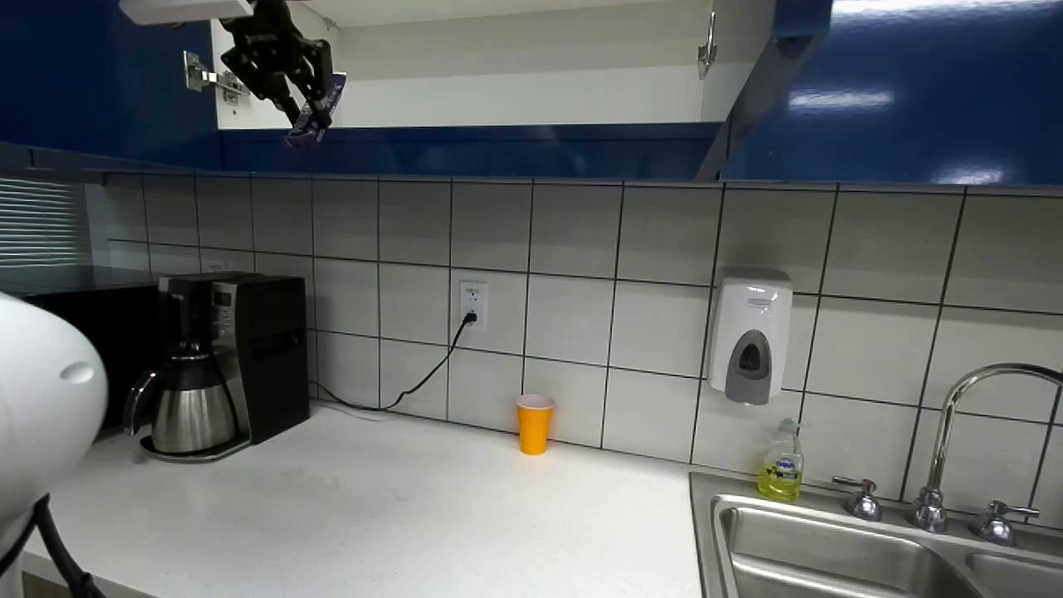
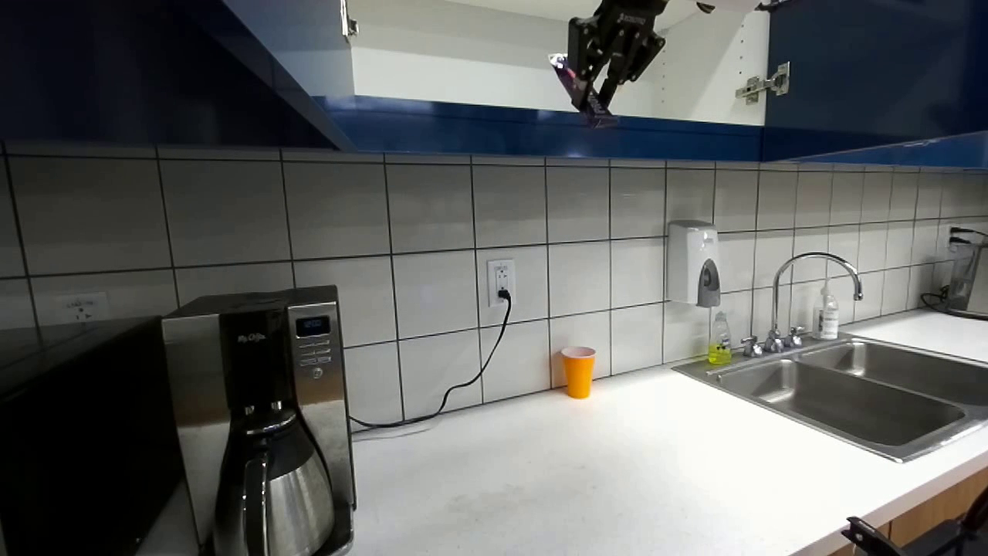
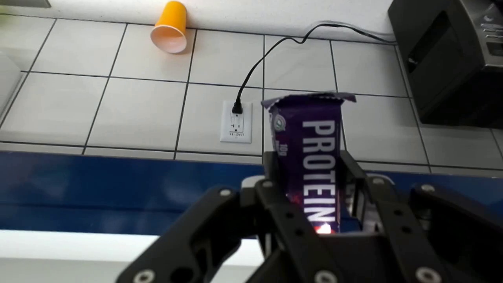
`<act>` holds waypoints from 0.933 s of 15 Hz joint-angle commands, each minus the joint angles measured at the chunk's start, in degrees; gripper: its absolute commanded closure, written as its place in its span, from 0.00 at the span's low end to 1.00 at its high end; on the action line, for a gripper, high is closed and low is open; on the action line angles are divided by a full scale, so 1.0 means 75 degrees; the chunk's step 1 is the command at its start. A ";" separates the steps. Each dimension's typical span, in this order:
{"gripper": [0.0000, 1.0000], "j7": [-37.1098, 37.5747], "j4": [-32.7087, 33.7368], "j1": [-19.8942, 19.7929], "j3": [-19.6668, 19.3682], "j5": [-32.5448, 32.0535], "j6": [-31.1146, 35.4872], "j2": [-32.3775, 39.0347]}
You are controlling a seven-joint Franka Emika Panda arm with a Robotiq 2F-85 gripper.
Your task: Put the candy bar into the cupboard
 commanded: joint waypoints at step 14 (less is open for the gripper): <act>0.86 0.0754 0.3863 -0.0588 0.0096 -0.0290 -0.2634 0.2571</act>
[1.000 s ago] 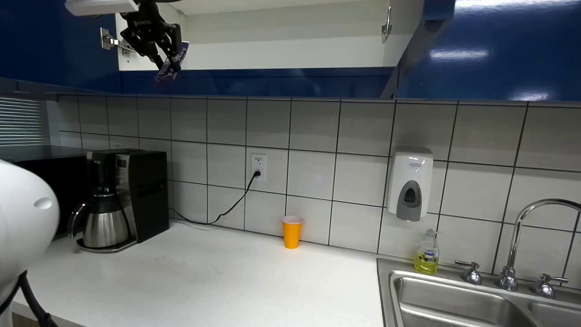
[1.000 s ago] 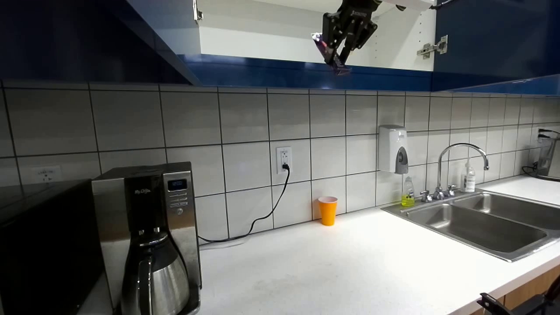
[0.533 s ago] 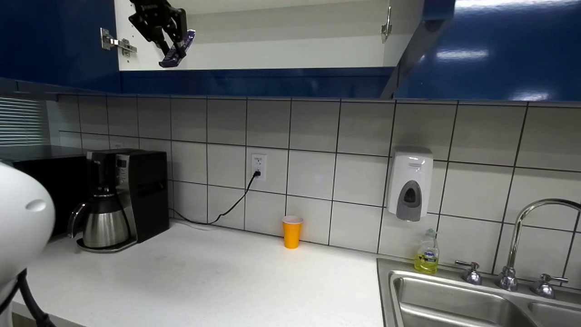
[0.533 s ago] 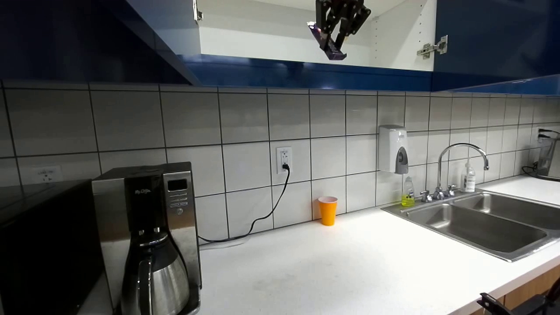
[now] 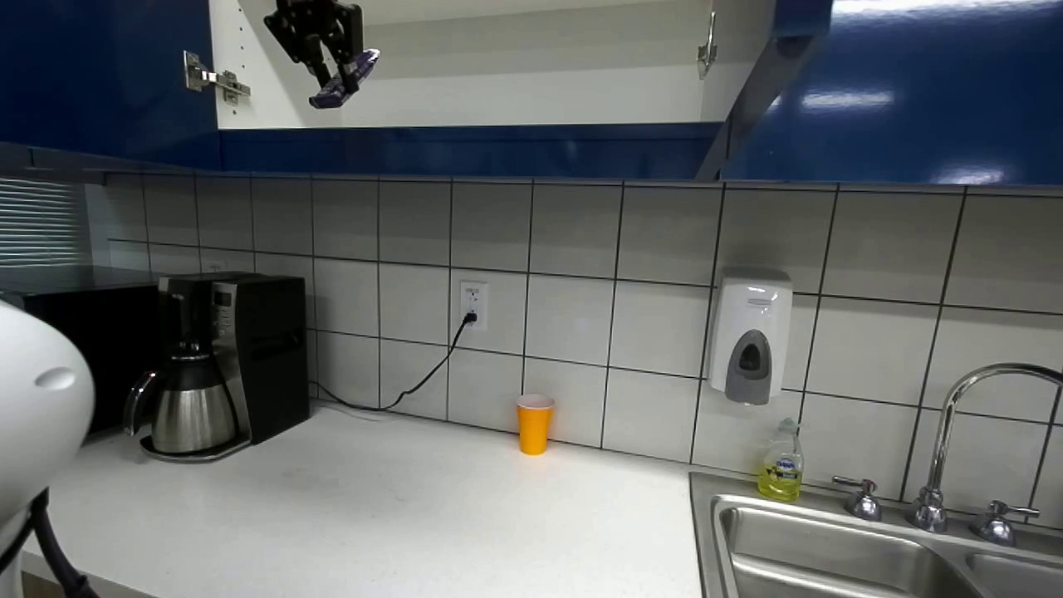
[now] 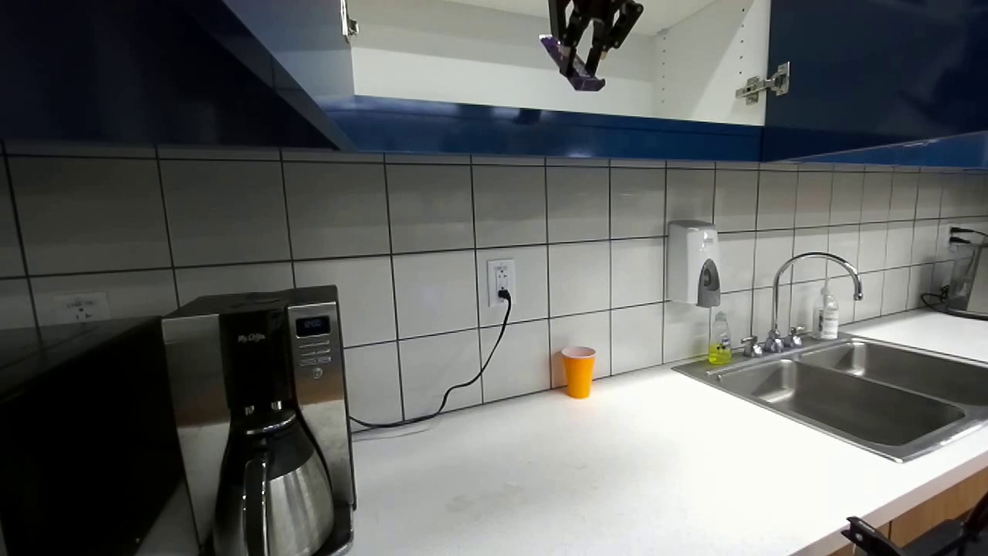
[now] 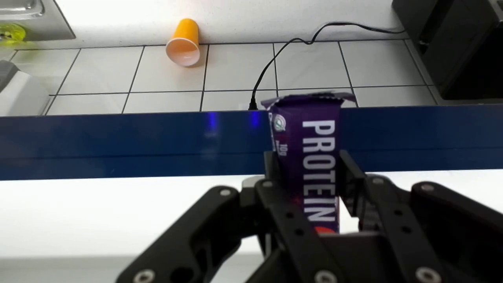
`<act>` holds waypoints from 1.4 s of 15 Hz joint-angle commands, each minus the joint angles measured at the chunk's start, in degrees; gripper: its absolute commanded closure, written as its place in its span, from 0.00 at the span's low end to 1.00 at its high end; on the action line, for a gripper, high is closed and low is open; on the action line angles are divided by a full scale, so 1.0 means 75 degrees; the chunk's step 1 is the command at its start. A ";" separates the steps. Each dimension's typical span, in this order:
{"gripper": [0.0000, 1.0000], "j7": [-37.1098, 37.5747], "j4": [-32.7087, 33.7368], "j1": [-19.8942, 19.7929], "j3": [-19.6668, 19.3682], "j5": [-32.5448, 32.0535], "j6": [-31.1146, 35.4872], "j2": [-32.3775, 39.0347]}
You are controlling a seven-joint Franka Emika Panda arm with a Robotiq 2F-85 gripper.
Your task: Put the candy bar into the cupboard
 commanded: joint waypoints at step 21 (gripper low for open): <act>0.86 0.0869 0.3444 0.0058 -0.0256 -0.1306 -0.1193 0.3280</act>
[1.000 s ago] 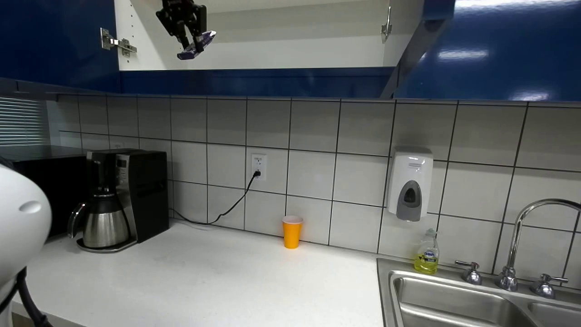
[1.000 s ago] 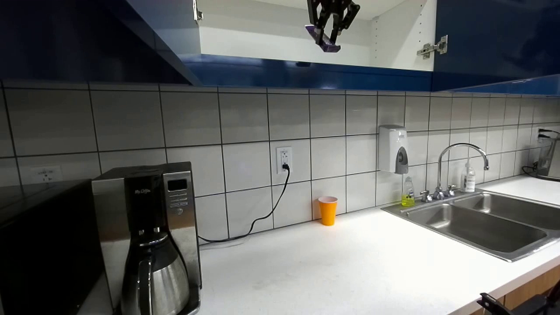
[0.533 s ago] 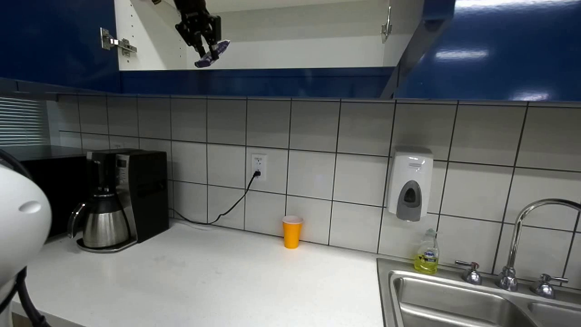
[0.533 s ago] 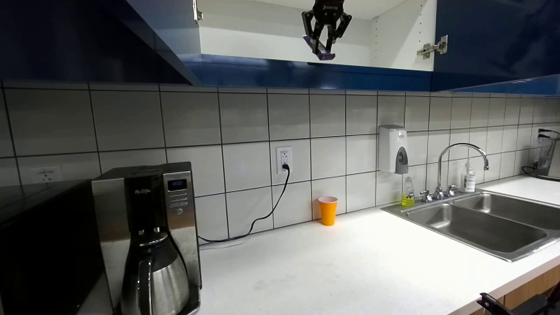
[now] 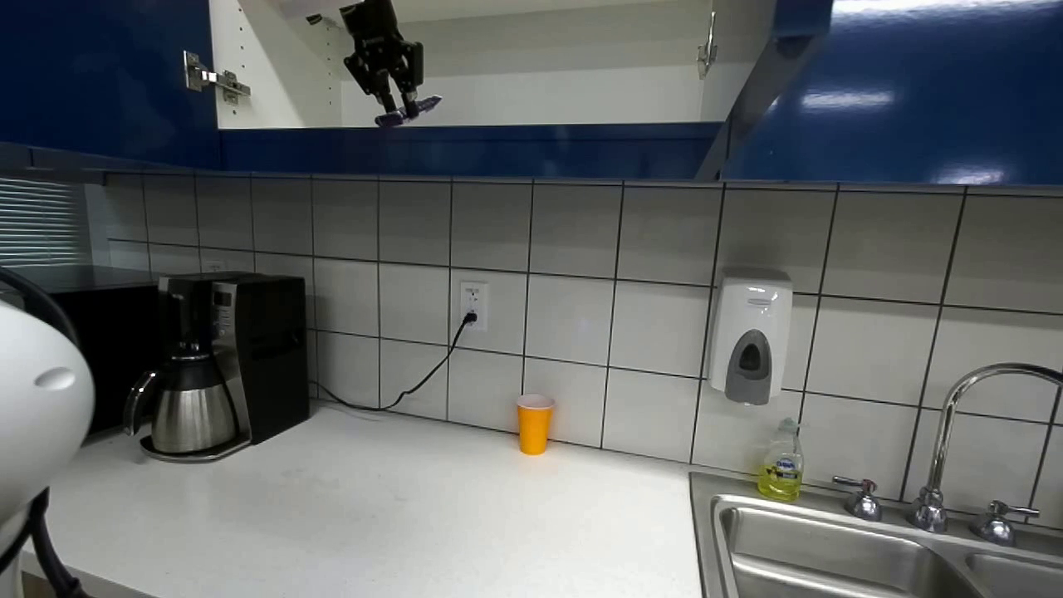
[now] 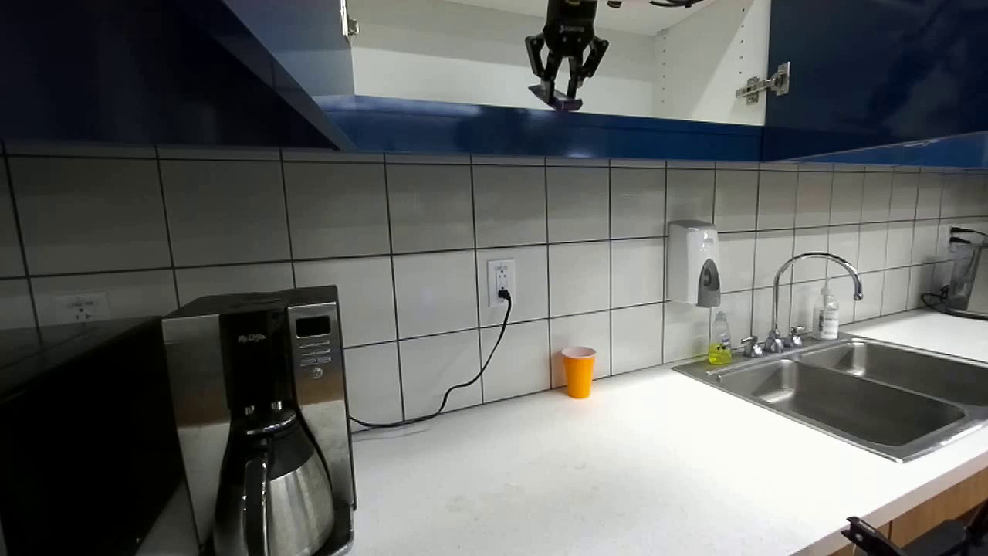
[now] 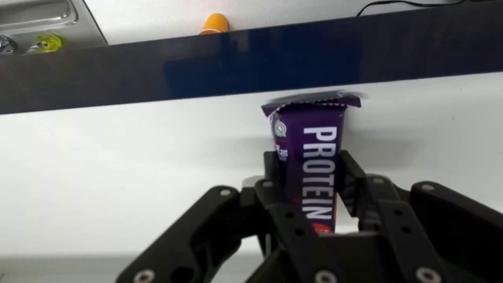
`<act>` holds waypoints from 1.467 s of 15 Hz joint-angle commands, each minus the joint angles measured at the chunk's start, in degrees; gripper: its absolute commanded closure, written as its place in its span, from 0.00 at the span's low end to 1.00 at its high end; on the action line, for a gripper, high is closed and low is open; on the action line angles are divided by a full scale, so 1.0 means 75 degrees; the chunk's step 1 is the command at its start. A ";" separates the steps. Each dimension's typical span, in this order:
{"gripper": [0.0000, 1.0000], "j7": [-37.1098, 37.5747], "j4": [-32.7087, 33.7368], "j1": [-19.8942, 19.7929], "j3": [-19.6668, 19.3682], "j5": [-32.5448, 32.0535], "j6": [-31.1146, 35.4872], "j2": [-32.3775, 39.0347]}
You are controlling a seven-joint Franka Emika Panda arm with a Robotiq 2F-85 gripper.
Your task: Put the candy bar into the cupboard
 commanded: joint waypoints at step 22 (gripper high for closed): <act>0.00 -0.0094 -0.1283 0.0324 -0.0311 -0.0032 0.0683 -0.1269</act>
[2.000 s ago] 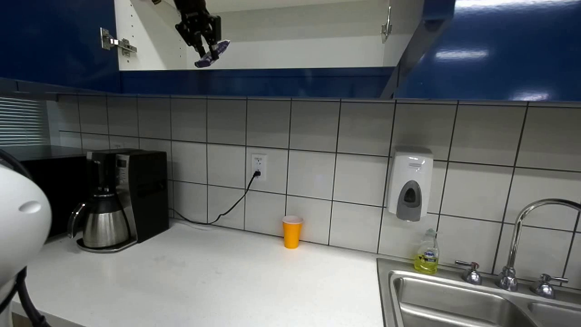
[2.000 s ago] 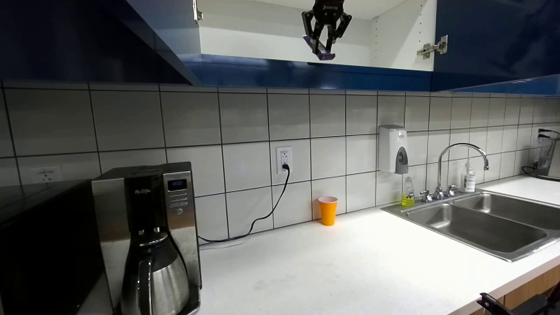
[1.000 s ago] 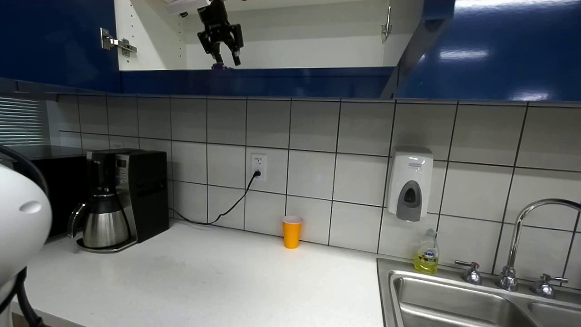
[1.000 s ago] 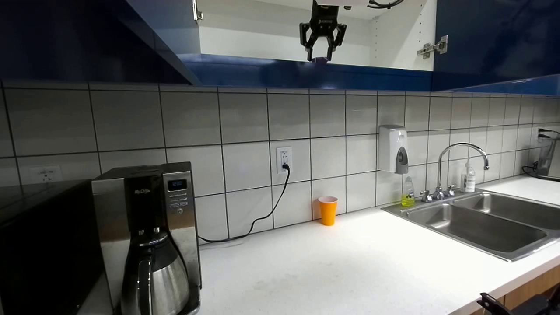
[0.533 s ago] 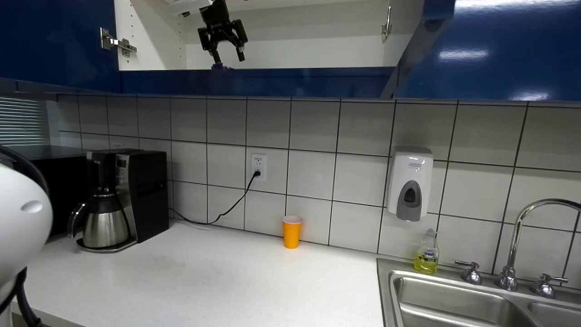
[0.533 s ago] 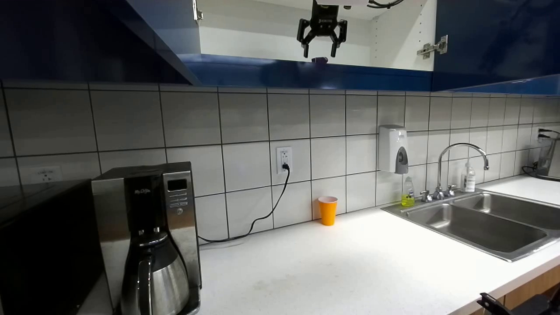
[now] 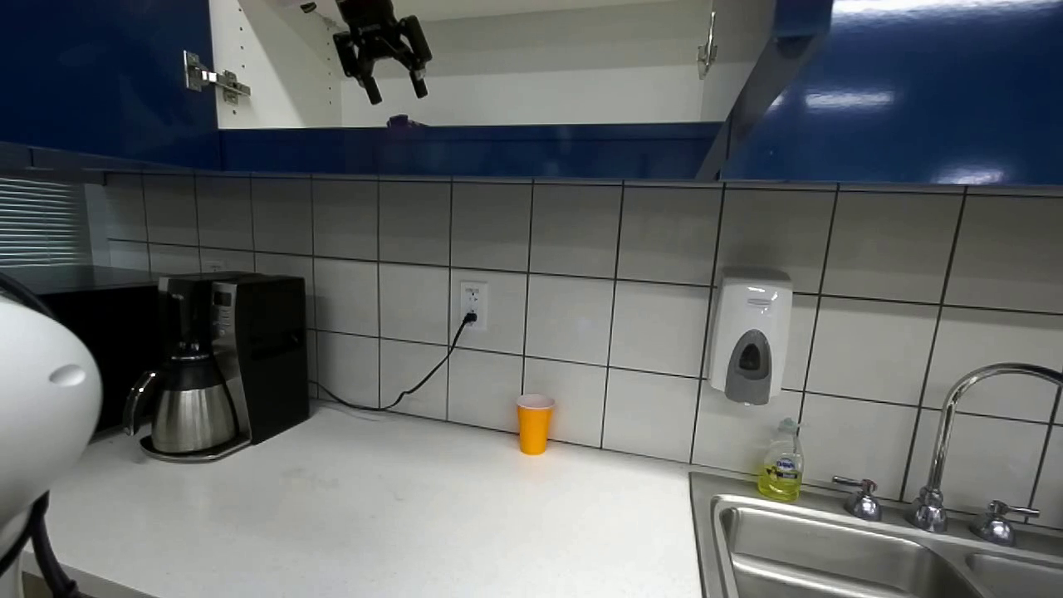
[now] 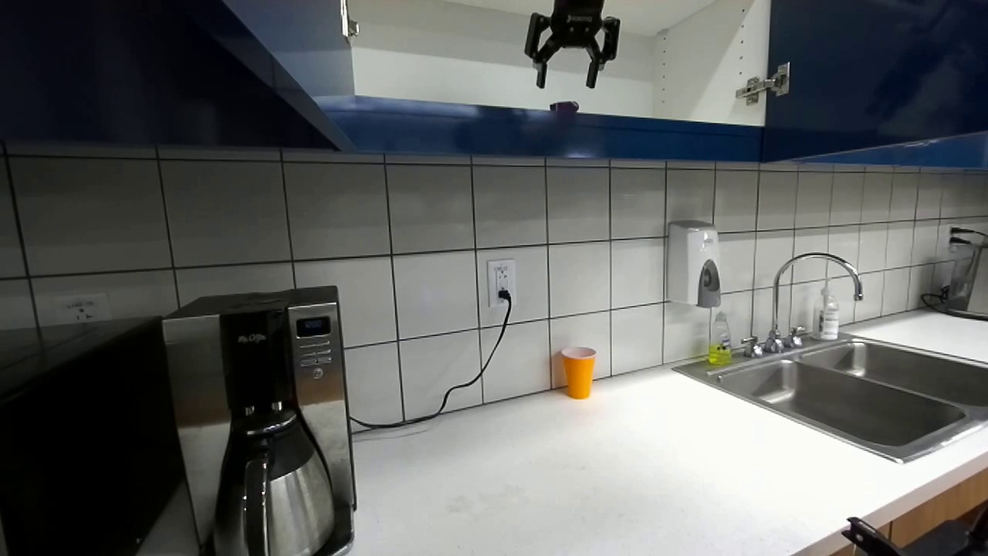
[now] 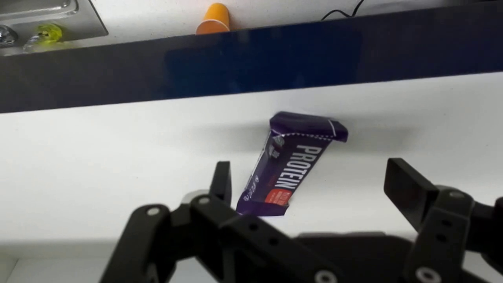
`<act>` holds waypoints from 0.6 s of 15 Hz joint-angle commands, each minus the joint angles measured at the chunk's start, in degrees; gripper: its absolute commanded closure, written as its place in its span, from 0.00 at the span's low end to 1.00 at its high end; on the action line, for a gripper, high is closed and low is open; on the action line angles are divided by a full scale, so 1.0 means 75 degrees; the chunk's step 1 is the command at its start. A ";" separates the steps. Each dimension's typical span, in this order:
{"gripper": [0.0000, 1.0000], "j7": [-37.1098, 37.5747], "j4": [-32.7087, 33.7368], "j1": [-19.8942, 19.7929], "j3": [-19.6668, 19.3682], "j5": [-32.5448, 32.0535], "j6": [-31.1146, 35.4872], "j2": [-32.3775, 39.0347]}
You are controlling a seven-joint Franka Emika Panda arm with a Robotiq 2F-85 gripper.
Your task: Put the candy bar into the cupboard
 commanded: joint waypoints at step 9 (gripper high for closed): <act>0.00 -0.0454 -0.3804 0.0139 -0.0029 0.0086 0.2109 -0.3148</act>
